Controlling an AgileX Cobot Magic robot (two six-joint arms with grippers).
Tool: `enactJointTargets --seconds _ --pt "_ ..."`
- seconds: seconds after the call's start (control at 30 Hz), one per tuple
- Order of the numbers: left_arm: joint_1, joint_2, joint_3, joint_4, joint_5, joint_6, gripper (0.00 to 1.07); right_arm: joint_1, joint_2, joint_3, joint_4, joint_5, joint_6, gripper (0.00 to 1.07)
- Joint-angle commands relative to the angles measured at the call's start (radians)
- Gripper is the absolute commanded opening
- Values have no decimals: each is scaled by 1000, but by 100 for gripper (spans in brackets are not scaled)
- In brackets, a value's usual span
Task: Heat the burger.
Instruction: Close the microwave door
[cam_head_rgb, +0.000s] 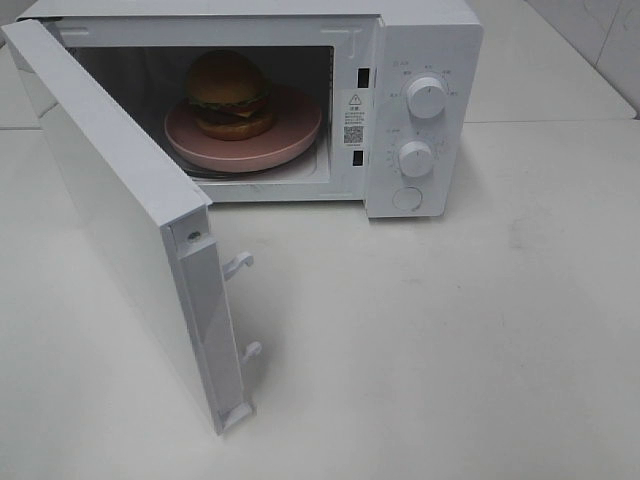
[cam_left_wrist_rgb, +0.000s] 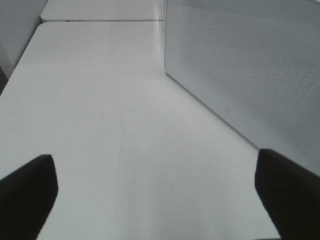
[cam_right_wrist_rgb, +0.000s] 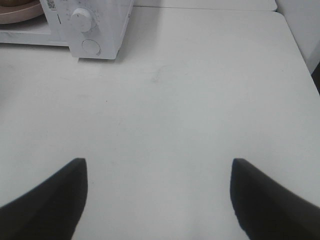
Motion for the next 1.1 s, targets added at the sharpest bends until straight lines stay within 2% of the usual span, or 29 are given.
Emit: enactJointTargets --seconds 0.03,1.1 --pt "2 -18 4 2 -14 -5 100 -17 -26 2 2 -5 -12 76" --pt "2 -18 4 2 -14 -5 100 -17 -26 2 2 -5 -12 76"
